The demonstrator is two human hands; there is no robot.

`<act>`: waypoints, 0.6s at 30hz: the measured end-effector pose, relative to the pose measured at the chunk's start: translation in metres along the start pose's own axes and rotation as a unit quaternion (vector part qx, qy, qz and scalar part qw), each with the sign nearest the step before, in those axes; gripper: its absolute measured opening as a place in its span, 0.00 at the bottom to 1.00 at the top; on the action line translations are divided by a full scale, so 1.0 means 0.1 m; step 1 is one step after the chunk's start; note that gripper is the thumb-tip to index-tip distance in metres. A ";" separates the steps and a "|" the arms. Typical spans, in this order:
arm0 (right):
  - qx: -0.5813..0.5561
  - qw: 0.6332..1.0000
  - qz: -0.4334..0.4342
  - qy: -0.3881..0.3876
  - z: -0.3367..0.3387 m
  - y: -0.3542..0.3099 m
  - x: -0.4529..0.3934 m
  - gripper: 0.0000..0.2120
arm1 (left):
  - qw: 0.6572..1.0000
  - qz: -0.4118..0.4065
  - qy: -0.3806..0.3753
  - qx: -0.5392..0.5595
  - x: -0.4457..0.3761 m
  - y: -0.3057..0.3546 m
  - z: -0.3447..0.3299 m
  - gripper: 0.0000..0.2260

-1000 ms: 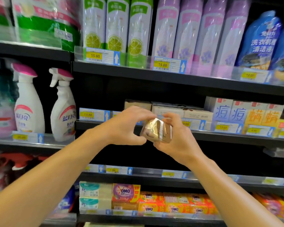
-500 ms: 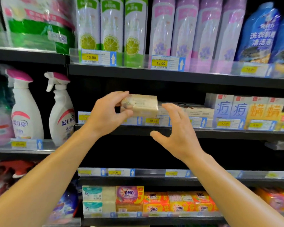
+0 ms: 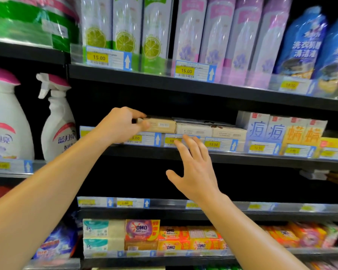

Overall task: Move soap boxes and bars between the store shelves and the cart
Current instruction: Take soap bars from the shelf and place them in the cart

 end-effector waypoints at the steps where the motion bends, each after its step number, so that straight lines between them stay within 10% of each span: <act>1: 0.001 1.000 0.000 0.000 -0.01 0.00 0.00 0.37 | 1.000 0.001 0.001 0.003 -0.02 -0.01 -0.01 0.21; 18: 0.007 1.000 -0.016 0.013 -0.09 0.01 0.00 0.36 | 0.999 0.015 0.022 0.018 -0.09 0.01 -0.10 0.17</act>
Point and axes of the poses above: each hand's wrist, its own x-axis away from the middle knuckle, its own z-axis out of the back of the hand, y = z × x, the point moved 4 cm from there along -x, towards the middle knuckle, and after that the axes turned 14 degrees about z, right-handed, at the moved point
